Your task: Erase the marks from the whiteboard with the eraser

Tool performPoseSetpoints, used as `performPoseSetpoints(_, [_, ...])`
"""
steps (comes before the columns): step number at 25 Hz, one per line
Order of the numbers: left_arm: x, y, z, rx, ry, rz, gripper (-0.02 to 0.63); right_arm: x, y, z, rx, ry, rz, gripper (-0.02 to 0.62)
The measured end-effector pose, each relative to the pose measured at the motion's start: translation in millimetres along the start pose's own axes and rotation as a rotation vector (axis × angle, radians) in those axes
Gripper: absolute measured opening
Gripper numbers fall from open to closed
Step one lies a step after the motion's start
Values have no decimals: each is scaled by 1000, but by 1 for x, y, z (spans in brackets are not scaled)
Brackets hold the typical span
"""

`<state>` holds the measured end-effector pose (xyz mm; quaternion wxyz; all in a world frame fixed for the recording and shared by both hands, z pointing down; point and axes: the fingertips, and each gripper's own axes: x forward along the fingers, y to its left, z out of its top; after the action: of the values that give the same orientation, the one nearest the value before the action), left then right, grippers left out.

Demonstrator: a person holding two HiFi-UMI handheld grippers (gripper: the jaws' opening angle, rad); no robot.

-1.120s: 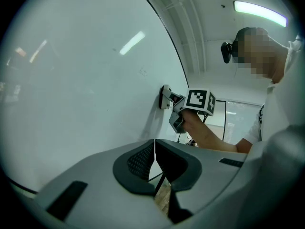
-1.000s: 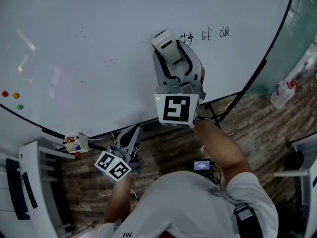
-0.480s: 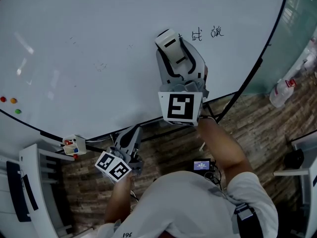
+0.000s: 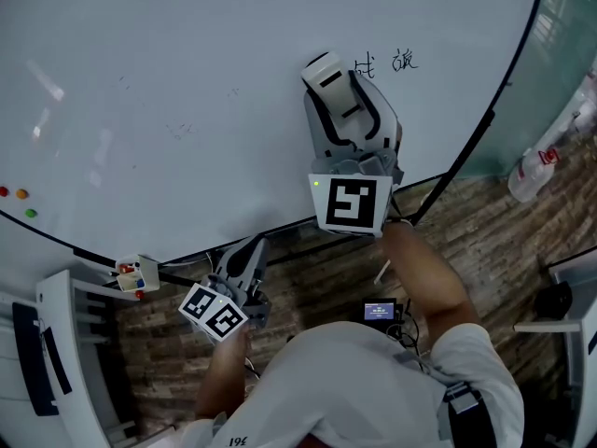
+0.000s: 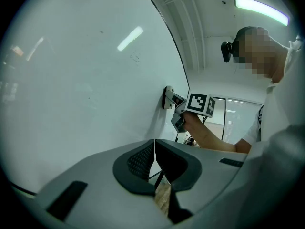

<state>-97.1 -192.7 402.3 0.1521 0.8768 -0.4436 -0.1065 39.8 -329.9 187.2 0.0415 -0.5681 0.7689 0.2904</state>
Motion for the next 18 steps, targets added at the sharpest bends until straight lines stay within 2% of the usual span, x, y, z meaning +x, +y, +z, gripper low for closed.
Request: performPoseSetpoints(18, [21,-5,-10,-13,13,-7,6,-4,-53,-22,3,5,-54,252])
